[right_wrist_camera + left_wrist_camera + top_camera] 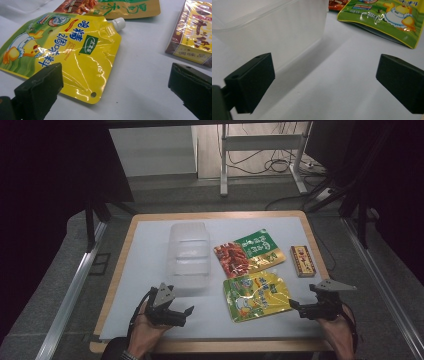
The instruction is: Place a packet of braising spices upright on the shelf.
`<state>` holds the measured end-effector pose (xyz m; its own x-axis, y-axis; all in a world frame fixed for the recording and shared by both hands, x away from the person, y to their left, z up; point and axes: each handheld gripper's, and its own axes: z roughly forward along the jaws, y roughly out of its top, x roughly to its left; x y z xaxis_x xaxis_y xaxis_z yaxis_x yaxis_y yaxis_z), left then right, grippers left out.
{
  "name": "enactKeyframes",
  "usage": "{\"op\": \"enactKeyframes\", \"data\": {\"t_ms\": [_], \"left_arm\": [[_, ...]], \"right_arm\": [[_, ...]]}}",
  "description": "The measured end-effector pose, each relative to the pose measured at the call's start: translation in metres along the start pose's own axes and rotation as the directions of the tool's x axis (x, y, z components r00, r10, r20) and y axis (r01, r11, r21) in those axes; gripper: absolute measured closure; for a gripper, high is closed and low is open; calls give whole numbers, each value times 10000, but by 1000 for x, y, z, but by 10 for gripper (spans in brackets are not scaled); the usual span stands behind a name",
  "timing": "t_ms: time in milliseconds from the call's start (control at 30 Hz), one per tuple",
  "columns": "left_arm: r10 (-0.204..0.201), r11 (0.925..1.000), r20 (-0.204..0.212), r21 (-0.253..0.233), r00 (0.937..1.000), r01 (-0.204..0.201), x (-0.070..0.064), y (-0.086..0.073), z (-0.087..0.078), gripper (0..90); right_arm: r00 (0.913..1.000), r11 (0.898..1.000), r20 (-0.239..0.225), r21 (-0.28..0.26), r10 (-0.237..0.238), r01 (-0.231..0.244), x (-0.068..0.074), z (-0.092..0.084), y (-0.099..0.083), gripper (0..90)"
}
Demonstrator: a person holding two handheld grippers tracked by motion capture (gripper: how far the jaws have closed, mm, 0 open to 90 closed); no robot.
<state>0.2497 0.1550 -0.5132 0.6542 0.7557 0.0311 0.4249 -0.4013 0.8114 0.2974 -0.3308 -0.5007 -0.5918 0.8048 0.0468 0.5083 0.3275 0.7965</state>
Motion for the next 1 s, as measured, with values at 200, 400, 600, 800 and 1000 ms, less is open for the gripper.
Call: {"op": "enactKeyframes", "data": {"t_ms": [200,400,600,800,1000], "left_arm": [[660,9976,28,188,9978,-660,-9,3,5,127],[766,9970,244,101,9968,-769,-11,7,8,220],[617,9977,589,233,9964,-632,-14,13,12,295],[554,9983,949,132,9939,-569,-18,18,16,308],[610,9980,1355,60,9889,-623,-21,22,23,388]], "right_arm": [[9996,9996,136,103,-261,259,2,0,2,0],[9994,9995,173,123,-297,295,4,0,3,0],[9993,9995,232,123,-305,302,4,-1,4,0],[9992,9995,273,134,-297,294,5,-2,4,0],[9989,9993,322,119,-351,347,5,-2,5,0]]}}
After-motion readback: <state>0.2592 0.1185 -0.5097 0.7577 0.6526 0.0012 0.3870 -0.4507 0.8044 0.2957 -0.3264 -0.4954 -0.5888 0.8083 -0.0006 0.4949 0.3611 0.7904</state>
